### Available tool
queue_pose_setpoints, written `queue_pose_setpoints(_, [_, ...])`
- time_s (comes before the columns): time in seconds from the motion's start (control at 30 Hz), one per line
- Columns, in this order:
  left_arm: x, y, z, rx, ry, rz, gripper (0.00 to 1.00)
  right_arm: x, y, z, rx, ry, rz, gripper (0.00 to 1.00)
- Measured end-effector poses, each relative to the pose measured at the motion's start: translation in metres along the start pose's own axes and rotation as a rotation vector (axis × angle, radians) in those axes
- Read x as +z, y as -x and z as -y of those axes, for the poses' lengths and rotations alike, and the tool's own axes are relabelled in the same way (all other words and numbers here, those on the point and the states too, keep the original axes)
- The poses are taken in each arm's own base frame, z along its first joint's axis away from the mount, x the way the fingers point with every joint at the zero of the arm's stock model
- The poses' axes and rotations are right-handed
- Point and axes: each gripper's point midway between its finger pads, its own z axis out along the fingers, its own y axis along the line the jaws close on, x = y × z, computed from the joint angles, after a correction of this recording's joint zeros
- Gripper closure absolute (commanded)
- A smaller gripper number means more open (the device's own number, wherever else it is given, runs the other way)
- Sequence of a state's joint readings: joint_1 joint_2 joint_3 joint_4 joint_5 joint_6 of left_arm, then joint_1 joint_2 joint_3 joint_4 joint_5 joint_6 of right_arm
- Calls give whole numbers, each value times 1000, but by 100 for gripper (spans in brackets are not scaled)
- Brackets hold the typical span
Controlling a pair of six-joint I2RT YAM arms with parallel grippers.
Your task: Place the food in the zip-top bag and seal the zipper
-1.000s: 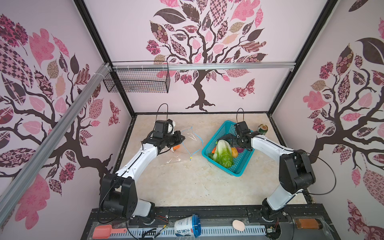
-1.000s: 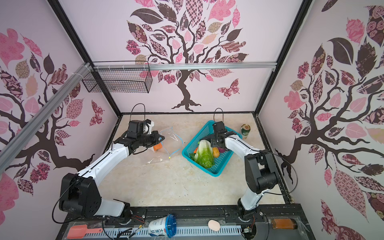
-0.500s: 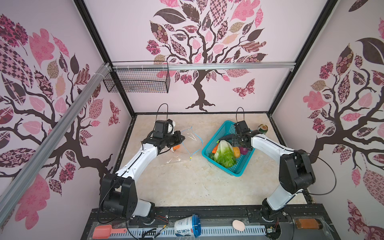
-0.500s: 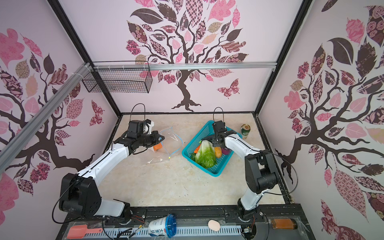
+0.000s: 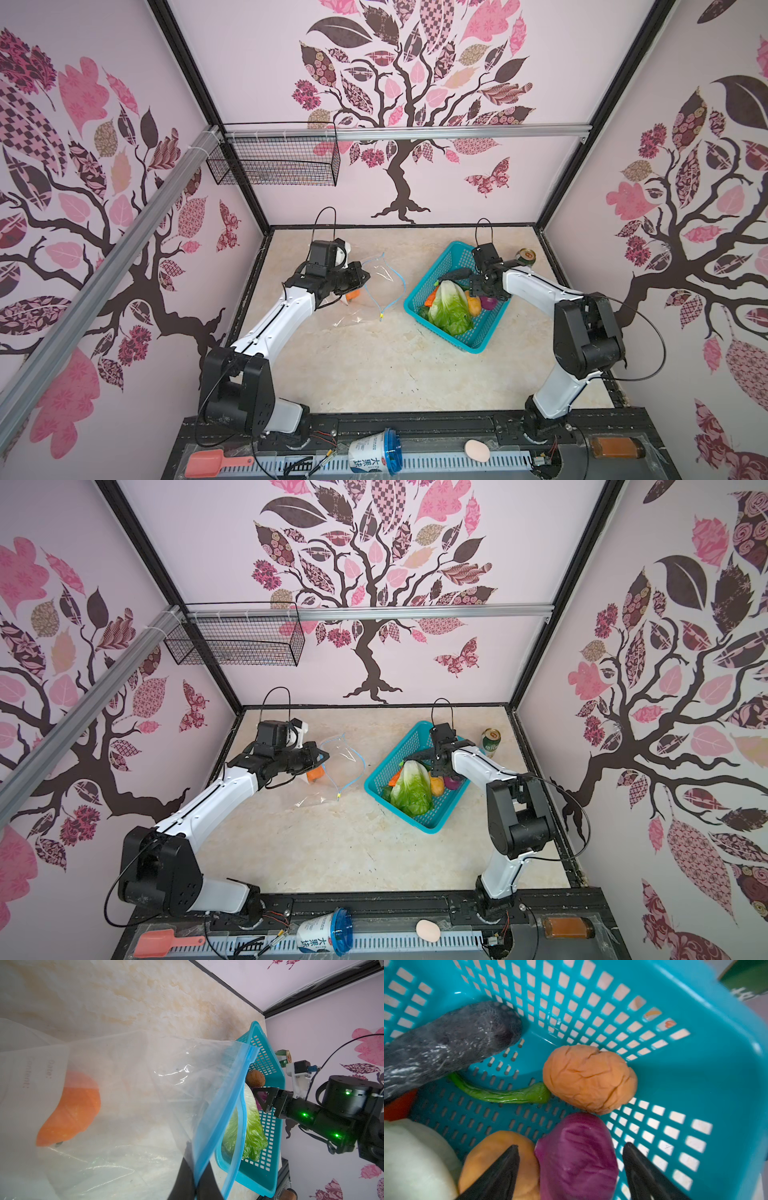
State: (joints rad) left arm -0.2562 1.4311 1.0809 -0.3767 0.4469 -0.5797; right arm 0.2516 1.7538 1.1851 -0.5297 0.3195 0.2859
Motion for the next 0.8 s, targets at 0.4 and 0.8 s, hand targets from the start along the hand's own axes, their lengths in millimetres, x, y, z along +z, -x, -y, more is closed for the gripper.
queue_pose_setpoints(0.4, [0,0,0,1,1,1,100,10,-4,-11,10,56,-44,30])
queue_pose_setpoints(0.8, [-1,1,0,2,3,5,100,12,-2,-5,2,16,-32,54])
